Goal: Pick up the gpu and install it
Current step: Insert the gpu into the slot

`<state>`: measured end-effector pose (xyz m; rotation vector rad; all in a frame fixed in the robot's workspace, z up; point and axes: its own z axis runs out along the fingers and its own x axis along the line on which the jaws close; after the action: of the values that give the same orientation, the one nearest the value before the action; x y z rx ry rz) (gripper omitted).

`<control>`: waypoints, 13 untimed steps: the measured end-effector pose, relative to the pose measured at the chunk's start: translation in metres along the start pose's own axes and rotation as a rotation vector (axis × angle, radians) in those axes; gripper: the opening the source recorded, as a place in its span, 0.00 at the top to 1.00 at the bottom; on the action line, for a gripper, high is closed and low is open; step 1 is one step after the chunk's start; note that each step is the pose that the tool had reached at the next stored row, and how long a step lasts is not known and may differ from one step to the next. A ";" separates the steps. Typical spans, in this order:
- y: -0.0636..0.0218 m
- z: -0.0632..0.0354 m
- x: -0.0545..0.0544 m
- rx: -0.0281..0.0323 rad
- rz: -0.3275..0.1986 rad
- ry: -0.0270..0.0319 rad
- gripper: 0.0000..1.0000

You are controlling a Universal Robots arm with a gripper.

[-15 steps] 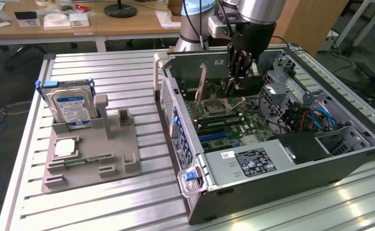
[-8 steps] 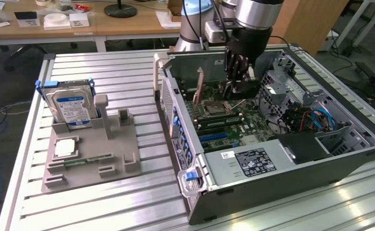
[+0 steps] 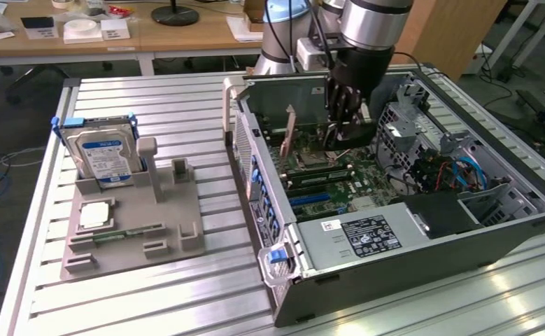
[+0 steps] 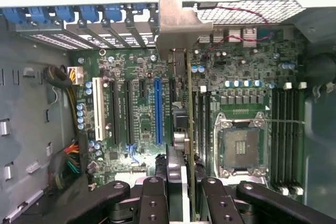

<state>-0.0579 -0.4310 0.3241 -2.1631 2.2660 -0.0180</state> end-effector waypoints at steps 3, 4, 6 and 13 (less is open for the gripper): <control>0.0023 0.0045 0.002 0.0013 0.000 0.0000 0.71; 0.0027 0.0056 0.002 0.0028 -0.002 0.0000 0.71; 0.0030 0.0083 0.002 0.0037 -0.006 -0.0001 0.71; 0.0052 0.0165 0.010 0.0040 -0.008 -0.0001 0.71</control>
<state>-0.0633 -0.4410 0.3076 -2.1697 2.2557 -0.0224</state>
